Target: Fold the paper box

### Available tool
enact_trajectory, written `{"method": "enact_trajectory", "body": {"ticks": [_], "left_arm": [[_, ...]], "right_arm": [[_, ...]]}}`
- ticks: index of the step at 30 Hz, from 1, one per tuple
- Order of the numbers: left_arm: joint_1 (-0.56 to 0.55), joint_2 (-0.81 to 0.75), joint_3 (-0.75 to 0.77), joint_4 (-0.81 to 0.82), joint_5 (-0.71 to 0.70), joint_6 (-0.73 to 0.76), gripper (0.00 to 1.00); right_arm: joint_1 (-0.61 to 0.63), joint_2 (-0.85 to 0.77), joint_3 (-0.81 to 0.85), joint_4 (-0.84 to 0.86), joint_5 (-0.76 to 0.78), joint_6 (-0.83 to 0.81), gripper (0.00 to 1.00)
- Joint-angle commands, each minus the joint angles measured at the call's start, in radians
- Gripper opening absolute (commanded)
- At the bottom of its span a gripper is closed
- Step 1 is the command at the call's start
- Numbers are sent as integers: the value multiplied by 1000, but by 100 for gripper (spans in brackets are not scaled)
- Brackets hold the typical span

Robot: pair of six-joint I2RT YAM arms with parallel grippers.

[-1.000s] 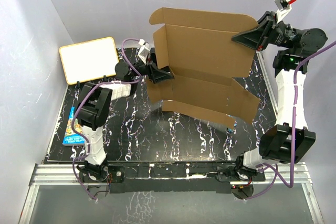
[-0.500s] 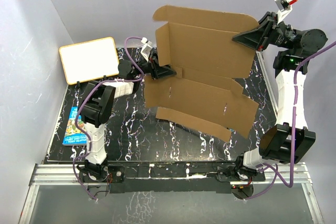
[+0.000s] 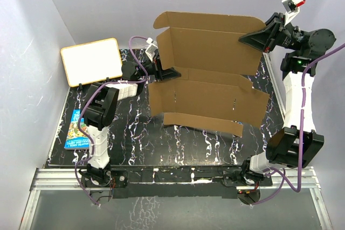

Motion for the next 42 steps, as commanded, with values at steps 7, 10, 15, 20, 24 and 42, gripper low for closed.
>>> {"method": "enact_trajectory", "body": {"ticks": [7, 10, 15, 20, 24, 42], "left_arm": [[8, -35, 4, 207, -52, -47, 12], [39, -54, -44, 207, -91, -60, 36], [139, -130, -184, 205, -223, -64, 61], [231, -232, -353, 199, -325, -77, 74], [252, -369, -483, 111, -352, -3, 78], [175, -1109, -832, -1406, -638, 412, 36]], "right_arm": [[12, -36, -44, -255, 32, -281, 8], [12, -37, -44, -279, 44, -309, 8], [12, -34, -50, -285, 57, -319, 8], [12, -36, -70, -289, 71, -330, 8], [12, -36, -79, -293, 77, -338, 8], [12, -42, -80, -432, 121, -477, 8]]}}
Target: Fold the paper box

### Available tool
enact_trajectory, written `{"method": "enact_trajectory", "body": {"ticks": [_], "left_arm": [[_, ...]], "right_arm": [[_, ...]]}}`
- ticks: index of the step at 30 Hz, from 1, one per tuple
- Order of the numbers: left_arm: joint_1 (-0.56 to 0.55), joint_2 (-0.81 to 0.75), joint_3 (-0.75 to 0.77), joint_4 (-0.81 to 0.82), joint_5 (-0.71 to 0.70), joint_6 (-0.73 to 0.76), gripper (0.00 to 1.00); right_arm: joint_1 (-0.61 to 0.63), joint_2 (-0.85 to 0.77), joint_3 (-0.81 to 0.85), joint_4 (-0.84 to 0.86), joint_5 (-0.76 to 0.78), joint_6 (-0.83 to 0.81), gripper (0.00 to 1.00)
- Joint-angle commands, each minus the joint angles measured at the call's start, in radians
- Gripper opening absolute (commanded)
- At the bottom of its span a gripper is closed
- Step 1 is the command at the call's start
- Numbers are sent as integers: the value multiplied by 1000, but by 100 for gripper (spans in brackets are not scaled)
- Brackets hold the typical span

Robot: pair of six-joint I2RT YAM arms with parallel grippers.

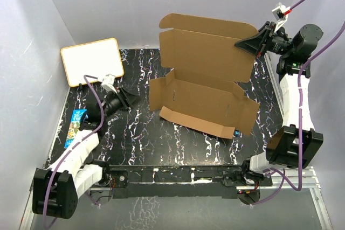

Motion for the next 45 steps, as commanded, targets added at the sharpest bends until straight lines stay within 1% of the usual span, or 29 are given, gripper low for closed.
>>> {"method": "enact_trajectory", "body": {"ticks": [1, 3, 6, 11, 13, 16, 19, 23, 25, 26, 27, 28, 29, 30, 32, 34, 36, 38, 43, 45], "left_arm": [[-88, -10, -57, -315, -66, 20, 36], [-158, -10, -90, -306, -112, 5, 38], [-255, 23, -129, -224, -179, -27, 42], [-350, 179, -142, -53, -274, -41, 45], [-379, 247, -124, -23, -313, -34, 45], [-396, 306, -98, 6, -359, -18, 46], [-398, 316, -89, -5, -401, -9, 49], [-398, 242, -106, -47, -476, -17, 56], [-394, 206, -114, -64, -504, -28, 56], [-389, 198, -114, -72, -508, -31, 55], [-384, 197, -112, -78, -509, -34, 51], [-380, 202, -104, -90, -511, -32, 45], [-377, 211, -94, -106, -515, -30, 37], [-372, 225, -81, -119, -515, -20, 32], [-366, 248, -54, -149, -523, 0, 23], [-362, 272, -38, -166, -529, 24, 17], [-362, 303, -27, -167, -529, 43, 13], [-362, 336, -19, -146, -505, 55, 13], [-363, 448, -8, -48, -363, 55, 13], [-363, 464, -9, -10, -319, 49, 12]], "right_arm": [[1, -34, 0, 11, 29, -35, 8], [1, -35, -9, 12, 31, -37, 8], [1, -37, -20, 11, 32, -41, 8], [1, -43, -45, 12, 32, -47, 8], [1, -46, -53, 11, 31, -50, 8], [1, -53, -65, 11, 30, -53, 8], [1, -55, -69, 10, 29, -54, 8], [1, -54, -68, 10, 29, -54, 8], [1, -54, -70, 10, 27, -54, 8], [1, -53, -71, 10, 27, -55, 8], [1, -53, -72, 11, 27, -56, 8], [1, -52, -73, 10, 26, -56, 8], [1, -52, -73, 10, 26, -56, 8], [1, -53, -73, 10, 26, -56, 8], [1, -55, -72, 10, 26, -56, 8], [1, -55, -72, 10, 26, -54, 8], [1, -57, -72, 10, 26, -54, 8], [1, -58, -75, 10, 26, -54, 8], [1, -61, -74, 10, 26, -54, 8], [1, -61, -74, 10, 26, -53, 8]]}}
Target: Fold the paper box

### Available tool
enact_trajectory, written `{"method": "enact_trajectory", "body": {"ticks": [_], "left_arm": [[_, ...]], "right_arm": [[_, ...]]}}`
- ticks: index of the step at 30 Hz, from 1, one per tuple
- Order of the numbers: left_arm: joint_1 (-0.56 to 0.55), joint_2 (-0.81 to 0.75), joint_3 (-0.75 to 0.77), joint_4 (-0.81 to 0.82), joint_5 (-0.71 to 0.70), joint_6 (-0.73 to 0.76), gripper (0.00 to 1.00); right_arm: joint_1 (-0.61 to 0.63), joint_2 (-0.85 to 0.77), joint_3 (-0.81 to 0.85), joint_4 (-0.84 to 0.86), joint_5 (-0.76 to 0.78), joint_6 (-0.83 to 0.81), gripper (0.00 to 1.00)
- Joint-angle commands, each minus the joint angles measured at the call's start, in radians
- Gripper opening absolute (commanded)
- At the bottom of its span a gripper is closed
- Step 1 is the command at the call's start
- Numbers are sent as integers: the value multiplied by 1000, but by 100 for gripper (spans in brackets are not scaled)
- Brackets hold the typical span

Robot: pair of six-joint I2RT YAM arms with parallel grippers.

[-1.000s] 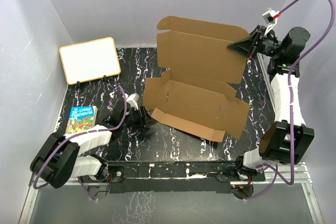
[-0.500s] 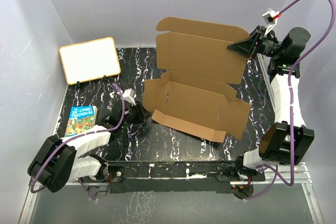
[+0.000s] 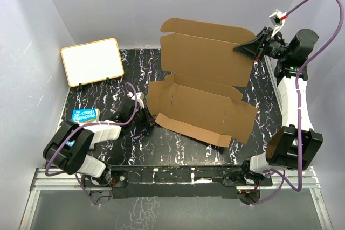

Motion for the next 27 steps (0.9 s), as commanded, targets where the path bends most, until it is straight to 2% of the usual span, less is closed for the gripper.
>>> {"method": "enact_trajectory", "body": {"ticks": [1, 8, 18, 27], "left_arm": [[1, 22, 25, 98, 127, 13, 12], [-15, -31, 13, 162, 199, 8, 13], [-53, 79, 39, 257, 298, -13, 15], [-97, 150, 77, 253, 326, -10, 14]], "right_arm": [[1, -45, 4, 36, 3, -11, 8], [1, -40, 2, 35, 6, -11, 8], [1, -39, -3, 35, 6, -11, 8], [1, -43, -15, 35, 5, -12, 8]]}}
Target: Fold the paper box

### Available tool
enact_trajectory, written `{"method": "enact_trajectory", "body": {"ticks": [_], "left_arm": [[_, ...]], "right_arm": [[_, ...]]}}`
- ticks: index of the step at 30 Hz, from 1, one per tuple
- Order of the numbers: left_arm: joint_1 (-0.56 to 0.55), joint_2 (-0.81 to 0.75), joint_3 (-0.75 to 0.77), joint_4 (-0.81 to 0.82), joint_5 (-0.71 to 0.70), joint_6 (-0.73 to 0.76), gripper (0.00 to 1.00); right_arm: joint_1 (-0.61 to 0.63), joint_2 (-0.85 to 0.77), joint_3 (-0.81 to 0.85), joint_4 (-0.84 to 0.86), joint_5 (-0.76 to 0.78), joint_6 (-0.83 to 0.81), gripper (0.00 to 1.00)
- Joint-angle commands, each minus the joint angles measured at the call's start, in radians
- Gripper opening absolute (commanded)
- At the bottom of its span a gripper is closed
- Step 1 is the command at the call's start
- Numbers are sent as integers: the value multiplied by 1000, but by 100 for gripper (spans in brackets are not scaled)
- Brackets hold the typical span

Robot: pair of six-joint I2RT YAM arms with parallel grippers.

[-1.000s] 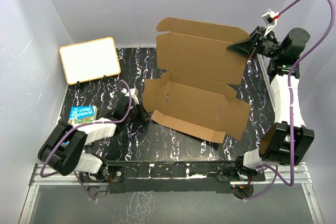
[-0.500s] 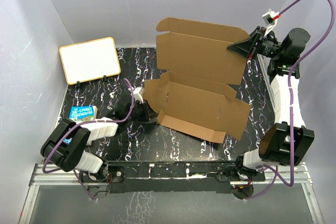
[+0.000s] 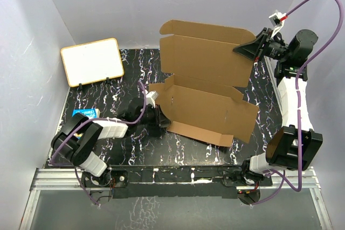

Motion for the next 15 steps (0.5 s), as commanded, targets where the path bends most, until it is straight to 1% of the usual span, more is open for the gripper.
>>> {"method": "enact_trajectory", "body": {"ticks": [1, 8, 15], "left_arm": [[-21, 29, 36, 25, 42, 0, 14], [-46, 85, 46, -25, 43, 11, 13], [-49, 131, 23, -111, -28, 40, 11]], "right_arm": [[1, -40, -10, 34, 5, -12, 8], [1, -43, -14, 33, 5, -12, 8], [1, -43, -13, 34, 5, -12, 8]]}}
